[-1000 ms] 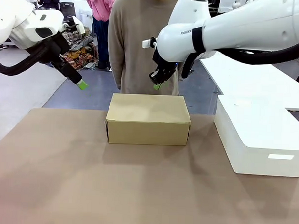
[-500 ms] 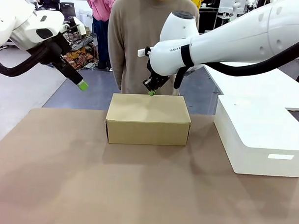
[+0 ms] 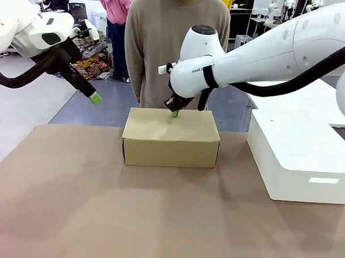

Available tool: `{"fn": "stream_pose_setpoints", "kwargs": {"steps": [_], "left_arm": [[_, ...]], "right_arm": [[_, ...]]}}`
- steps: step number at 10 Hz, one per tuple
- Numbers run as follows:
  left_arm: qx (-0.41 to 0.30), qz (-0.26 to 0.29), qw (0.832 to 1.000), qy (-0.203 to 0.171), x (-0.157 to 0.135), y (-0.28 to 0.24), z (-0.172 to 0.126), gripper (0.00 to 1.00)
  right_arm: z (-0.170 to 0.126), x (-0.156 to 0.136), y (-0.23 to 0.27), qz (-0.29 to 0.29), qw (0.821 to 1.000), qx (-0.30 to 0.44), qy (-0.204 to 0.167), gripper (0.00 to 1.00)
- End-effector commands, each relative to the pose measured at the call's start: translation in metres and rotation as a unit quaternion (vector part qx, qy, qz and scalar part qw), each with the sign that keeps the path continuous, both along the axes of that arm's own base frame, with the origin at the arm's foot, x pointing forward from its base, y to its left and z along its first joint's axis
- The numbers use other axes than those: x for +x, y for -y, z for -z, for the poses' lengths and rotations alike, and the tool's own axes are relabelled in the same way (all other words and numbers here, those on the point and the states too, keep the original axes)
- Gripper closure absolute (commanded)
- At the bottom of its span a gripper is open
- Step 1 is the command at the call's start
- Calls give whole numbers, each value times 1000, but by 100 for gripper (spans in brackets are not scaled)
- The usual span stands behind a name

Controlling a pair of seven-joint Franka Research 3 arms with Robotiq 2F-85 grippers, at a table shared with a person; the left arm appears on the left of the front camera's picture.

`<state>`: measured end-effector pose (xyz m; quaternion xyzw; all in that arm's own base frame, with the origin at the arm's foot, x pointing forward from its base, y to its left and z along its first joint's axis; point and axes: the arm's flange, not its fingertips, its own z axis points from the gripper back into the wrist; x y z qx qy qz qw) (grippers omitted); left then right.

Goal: Pack the shoes into the box.
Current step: Press down on the lid of the Shoes Box.

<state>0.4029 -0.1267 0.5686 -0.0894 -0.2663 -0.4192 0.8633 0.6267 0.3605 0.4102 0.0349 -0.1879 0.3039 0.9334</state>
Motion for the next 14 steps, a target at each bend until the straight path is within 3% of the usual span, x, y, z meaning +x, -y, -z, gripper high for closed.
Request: {"fn": "stream_pose_setpoints", "kwargs": {"steps": [1,4,8,14], "left_arm": [[5,-7,1000,-5,1,-1,-3,0],[5,-7,1000,-5,1,-1,-3,0],[5,-7,1000,-5,1,-1,-3,0],[5,-7,1000,-5,1,-1,-3,0]], "right_arm": [[4,9,-6,22,1000,-15,-17,100],[-10,2,0,13,1000,-3,-17,100],[-49,-32,13,-11,1000,11,10,100],[-81,-93,45,-75,997,18,-6,100]]}}
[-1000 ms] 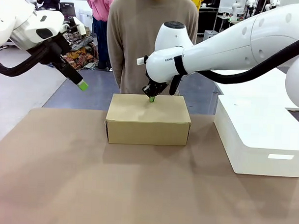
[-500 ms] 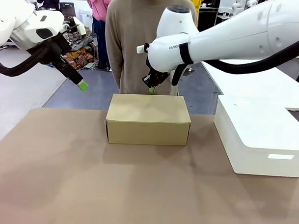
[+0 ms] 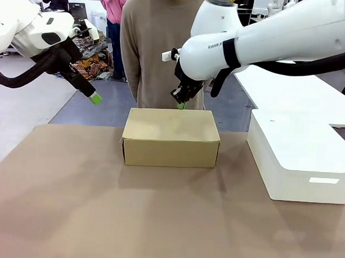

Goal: Pack the shoes into the box.
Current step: Press down on the lid of the Shoes Box.

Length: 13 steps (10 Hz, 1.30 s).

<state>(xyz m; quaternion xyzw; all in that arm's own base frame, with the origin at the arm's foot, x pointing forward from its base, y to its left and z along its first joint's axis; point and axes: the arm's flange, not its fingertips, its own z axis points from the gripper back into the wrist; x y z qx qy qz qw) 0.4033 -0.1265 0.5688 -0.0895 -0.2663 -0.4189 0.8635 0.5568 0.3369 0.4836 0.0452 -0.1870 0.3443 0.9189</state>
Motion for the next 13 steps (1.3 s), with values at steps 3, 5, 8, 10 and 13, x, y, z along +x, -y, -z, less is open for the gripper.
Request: {"fn": "stream_pose_setpoints", "kwargs": {"steps": [3,5,8,10,13], "left_arm": [[5,-7,1000,-5,1,-1,-3,0],[5,-7,1000,-5,1,-1,-3,0],[5,-7,1000,-5,1,-1,-3,0],[5,-7,1000,-5,1,-1,-3,0],[5,-7,1000,-5,1,-1,-3,0]], "right_arm": [[-35,-77,55,-74,997,-8,-14,81],[-51,-114,79,-79,997,-13,-5,41],[-64,-149,104,-58,998,-11,15,0],[-67,-183,128,-37,999,8,18,0],[-66,-193,134,-37,999,18,13,0]]}}
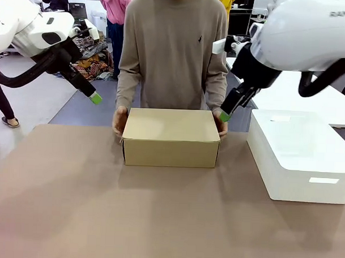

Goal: Pack the shoes into the box.
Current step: Press down on the lid of the Shoes Box.

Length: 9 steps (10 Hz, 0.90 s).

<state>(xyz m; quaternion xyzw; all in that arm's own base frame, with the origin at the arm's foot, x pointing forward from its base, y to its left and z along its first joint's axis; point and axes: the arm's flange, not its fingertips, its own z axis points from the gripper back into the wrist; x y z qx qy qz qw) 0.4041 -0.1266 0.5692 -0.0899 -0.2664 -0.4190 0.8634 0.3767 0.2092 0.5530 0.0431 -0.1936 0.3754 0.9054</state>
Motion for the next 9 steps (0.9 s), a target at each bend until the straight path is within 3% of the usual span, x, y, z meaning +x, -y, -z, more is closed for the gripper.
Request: {"fn": "stream_pose_setpoints", "kwargs": {"steps": [1,5,9], "left_arm": [[6,-7,1000,-5,0,-1,-3,0],[6,-7,1000,-5,0,-1,-3,0],[6,-7,1000,-5,0,-1,-3,0]], "right_arm": [[5,-21,10,-2,1000,26,3,0],[12,-33,15,-3,999,34,17,0],[3,-29,14,2,1000,13,3,0]]}}
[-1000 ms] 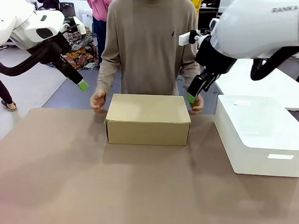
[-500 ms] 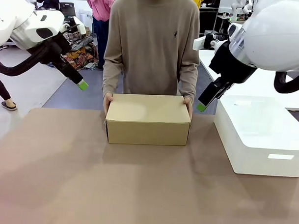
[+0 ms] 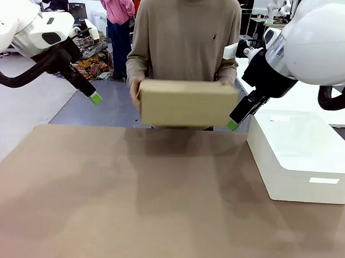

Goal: Pack the shoes into the box.
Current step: Press down on the lid of the Shoes Box.

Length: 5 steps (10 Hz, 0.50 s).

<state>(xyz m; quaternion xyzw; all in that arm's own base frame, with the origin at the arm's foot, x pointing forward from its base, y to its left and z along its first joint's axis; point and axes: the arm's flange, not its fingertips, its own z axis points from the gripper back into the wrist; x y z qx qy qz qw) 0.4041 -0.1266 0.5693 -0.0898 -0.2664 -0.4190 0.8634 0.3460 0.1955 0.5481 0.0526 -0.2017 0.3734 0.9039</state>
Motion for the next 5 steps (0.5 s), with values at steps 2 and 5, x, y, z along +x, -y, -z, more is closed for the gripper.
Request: {"fn": "stream_pose_setpoints", "kwargs": {"steps": [2,5], "left_arm": [[6,-7,1000,-5,0,-1,-3,0],[6,-7,1000,-5,0,-1,-3,0]], "right_arm": [[-1,2,0,2,1000,1,-1,0],[-1,2,0,2,1000,1,-1,0]]}}
